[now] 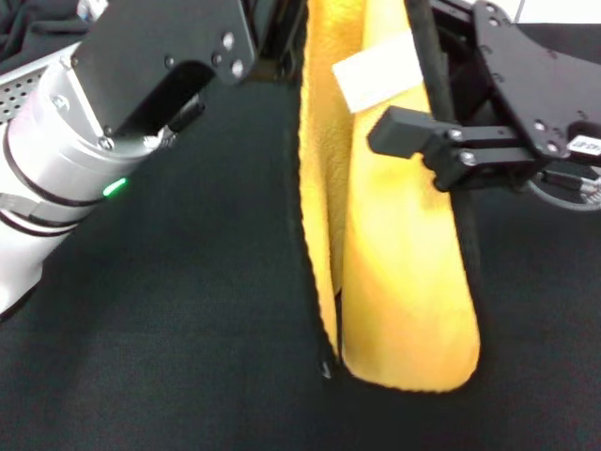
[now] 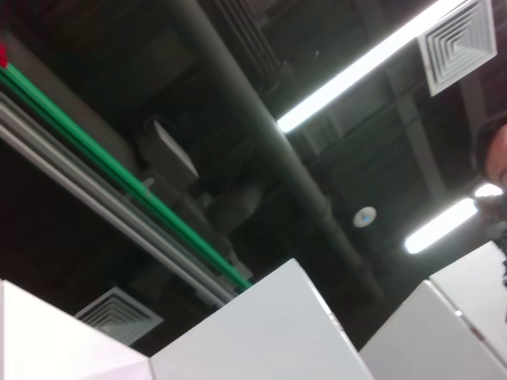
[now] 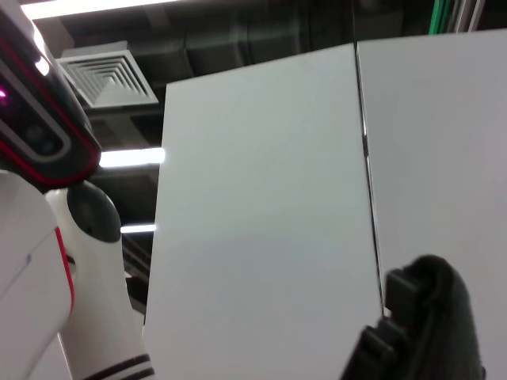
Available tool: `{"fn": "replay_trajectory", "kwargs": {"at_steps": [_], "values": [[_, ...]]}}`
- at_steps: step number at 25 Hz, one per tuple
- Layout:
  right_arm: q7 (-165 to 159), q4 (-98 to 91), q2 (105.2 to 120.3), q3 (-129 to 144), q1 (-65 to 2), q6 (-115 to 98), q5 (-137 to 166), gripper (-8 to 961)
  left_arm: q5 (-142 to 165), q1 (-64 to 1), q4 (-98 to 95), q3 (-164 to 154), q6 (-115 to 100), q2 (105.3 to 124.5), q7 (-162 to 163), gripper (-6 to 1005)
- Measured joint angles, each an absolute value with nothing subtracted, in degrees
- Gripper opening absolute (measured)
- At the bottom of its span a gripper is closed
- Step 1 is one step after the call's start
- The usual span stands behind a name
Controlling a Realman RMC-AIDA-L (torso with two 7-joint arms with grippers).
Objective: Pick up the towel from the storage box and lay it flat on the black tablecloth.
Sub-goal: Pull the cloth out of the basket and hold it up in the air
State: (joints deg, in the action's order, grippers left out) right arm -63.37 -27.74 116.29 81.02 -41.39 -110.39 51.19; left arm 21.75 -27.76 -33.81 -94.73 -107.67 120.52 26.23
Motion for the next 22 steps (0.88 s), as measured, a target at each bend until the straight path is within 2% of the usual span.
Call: {"fn": "replay_trajectory", "kwargs": {"at_steps": [5, 12, 22], "values": [[-63.03, -29.29, 116.27, 81.09, -38.54, -109.21, 49.7, 752, 21.34, -27.77, -34.13, -94.74, -107.52, 120.5, 25.74, 27], [-61.24, -28.14, 116.28, 81.12, -37.95, -105.16, 49.66, 748, 21.37, -28.11, -35.85, -94.75, -107.55, 120.43, 25.18, 27], [-60.57, -33.25, 116.14, 80.95, -35.16, -111.2, 49.58, 743, 21.36, -27.72, -35.45, -94.81, -106.22, 120.49, 19.37, 26]]}}
